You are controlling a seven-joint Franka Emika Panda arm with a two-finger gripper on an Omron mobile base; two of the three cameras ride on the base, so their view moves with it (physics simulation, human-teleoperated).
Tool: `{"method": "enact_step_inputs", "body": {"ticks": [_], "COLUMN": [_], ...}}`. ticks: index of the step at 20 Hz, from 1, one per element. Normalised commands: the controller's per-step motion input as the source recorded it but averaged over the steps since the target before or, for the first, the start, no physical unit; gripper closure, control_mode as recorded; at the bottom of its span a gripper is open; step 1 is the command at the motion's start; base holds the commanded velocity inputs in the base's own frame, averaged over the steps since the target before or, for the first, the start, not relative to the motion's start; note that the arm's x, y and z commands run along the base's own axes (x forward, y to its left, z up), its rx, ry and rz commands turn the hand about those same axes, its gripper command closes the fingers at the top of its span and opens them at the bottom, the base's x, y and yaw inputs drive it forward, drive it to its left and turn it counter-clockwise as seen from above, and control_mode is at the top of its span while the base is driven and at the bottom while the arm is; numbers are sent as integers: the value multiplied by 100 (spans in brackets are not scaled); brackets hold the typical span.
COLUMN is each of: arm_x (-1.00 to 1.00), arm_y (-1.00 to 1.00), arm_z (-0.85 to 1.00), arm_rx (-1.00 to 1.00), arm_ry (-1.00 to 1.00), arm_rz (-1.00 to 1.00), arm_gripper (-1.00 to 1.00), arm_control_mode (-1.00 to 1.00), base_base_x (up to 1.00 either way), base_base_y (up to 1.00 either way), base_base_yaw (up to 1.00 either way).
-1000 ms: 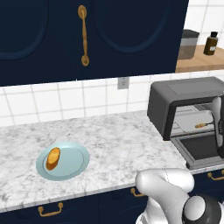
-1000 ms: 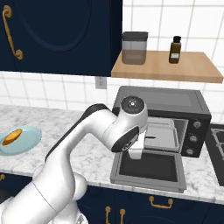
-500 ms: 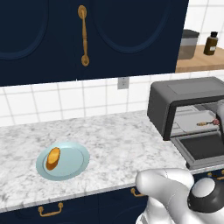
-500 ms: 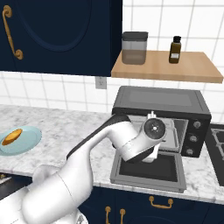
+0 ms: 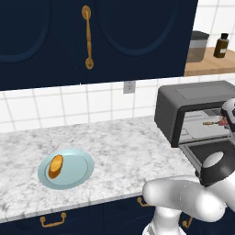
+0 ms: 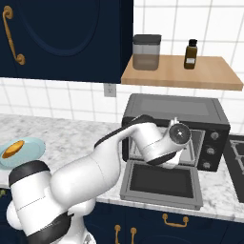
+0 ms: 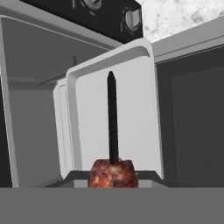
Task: Pick up the kebab skewer and baguette bread, and place them inside the toaster oven. Close the toaster oven door and start by setting the timer.
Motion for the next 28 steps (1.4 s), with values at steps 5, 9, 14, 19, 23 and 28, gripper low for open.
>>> {"method": "enact_step_inputs", "body": {"ticks": [5,9,14,19,23,28], "arm_x": [13,33,41,30,29,14], "arm_y": [-9,0,0,1,11,7], "arm_z": [-40,-13,0,0,0,0], "arm_rx": [0,0,0,0,0,0], "arm_ry": [0,0,0,0,0,2], "arm_rz": [0,0,0,0,0,0], "arm_gripper": [100,100,100,100,100,-100], "arm_control_mode": [-100,-100,-100,-100,-100,-100], "base_base_x": [0,0,0,0,0,0], "base_base_y": [0,0,0,0,0,0], "base_base_yaw": [0,0,0,0,0,0]}}
